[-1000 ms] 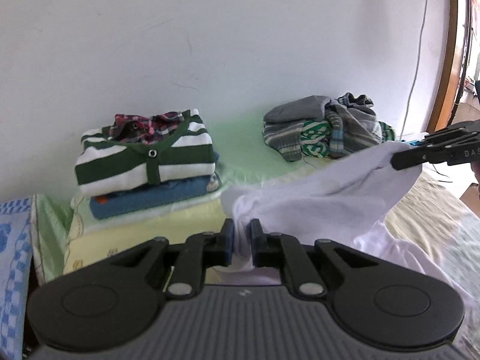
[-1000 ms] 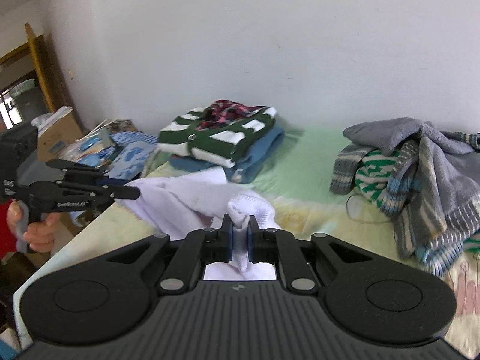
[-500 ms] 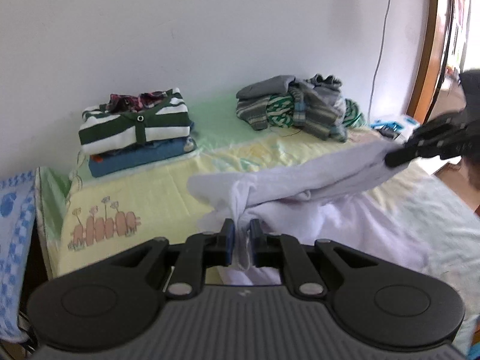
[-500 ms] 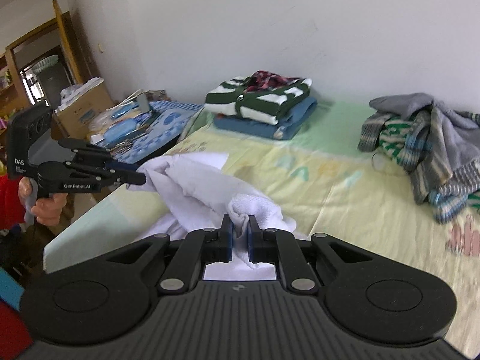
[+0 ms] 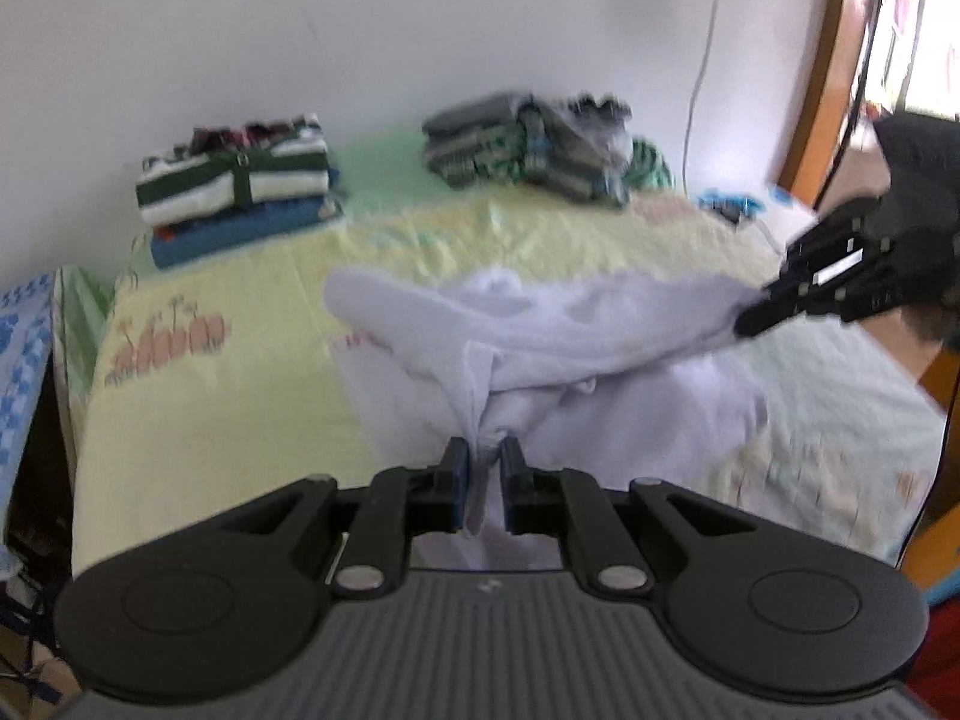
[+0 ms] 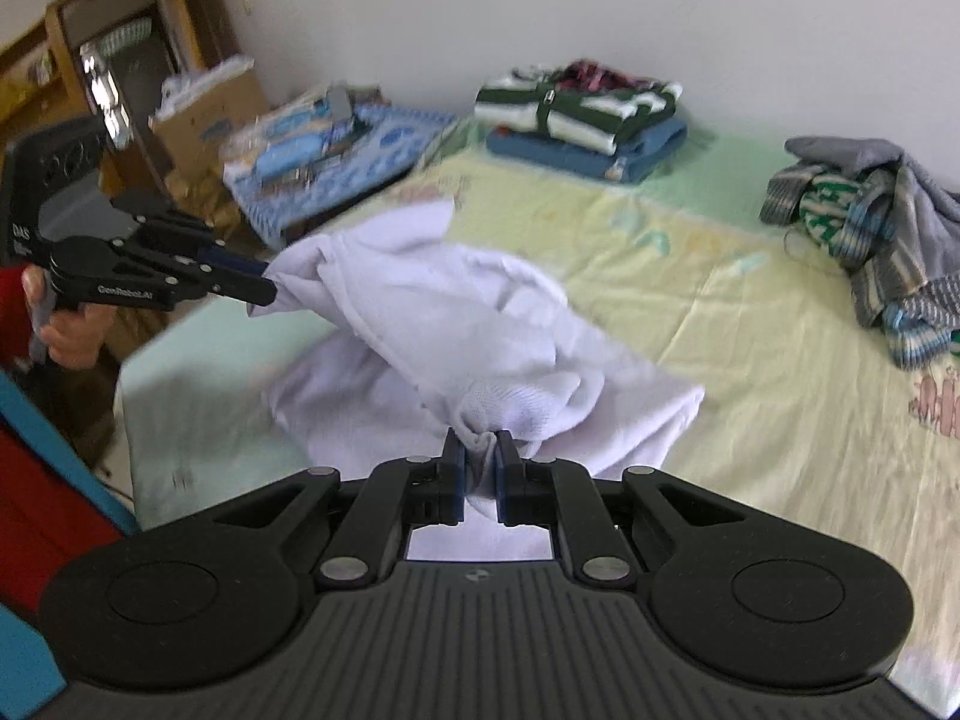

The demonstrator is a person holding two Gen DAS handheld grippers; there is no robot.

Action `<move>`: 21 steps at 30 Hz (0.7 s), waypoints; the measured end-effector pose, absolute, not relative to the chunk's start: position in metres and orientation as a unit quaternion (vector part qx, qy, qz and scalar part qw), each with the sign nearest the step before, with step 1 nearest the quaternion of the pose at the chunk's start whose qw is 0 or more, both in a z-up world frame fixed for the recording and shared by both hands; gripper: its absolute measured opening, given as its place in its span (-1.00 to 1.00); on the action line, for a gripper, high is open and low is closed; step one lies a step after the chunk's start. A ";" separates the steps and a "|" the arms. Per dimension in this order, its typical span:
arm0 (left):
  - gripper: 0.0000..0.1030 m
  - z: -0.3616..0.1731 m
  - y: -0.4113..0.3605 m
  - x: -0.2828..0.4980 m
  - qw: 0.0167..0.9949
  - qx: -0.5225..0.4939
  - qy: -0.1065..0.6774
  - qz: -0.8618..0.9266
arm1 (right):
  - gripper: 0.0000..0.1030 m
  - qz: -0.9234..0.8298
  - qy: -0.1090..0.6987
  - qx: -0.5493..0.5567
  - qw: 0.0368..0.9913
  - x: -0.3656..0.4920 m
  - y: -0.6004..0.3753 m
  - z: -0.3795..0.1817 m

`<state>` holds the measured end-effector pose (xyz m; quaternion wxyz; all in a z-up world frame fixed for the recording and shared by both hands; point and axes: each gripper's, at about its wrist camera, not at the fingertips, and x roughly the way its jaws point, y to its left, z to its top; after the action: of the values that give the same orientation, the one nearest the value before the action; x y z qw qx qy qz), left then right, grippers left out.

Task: Fold clothes

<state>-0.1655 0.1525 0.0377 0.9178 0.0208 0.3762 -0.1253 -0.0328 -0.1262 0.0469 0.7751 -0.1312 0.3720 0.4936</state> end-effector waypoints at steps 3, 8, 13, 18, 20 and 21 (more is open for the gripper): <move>-0.87 0.023 0.150 -0.175 0.909 0.032 0.397 -0.124 | -0.81 0.492 0.380 -0.155 0.767 -0.043 -0.125 0.034; -0.87 0.007 0.144 -0.185 0.897 0.049 0.419 -0.132 | -0.80 0.488 0.381 -0.212 0.756 -0.061 -0.119 0.012; -0.82 0.009 0.140 -0.192 0.897 0.069 0.415 -0.138 | -0.63 0.479 0.381 -0.229 0.757 -0.066 -0.114 -0.001; -0.17 0.041 0.151 -0.179 0.924 0.047 0.356 -0.134 | -0.25 0.473 0.387 -0.164 0.775 -0.065 -0.127 0.025; -0.17 0.035 0.150 -0.166 0.920 0.052 0.365 -0.132 | -0.21 0.462 0.374 -0.105 0.797 -0.061 -0.134 0.037; -0.17 0.030 0.148 -0.160 0.917 0.061 0.371 -0.132 | -0.19 0.454 0.373 -0.084 0.805 -0.057 -0.134 0.038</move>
<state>-0.1602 0.1476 0.0299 0.9171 0.0609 0.3712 -0.1319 -0.0574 -0.1345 0.0381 0.8051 -0.0836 0.3725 0.4539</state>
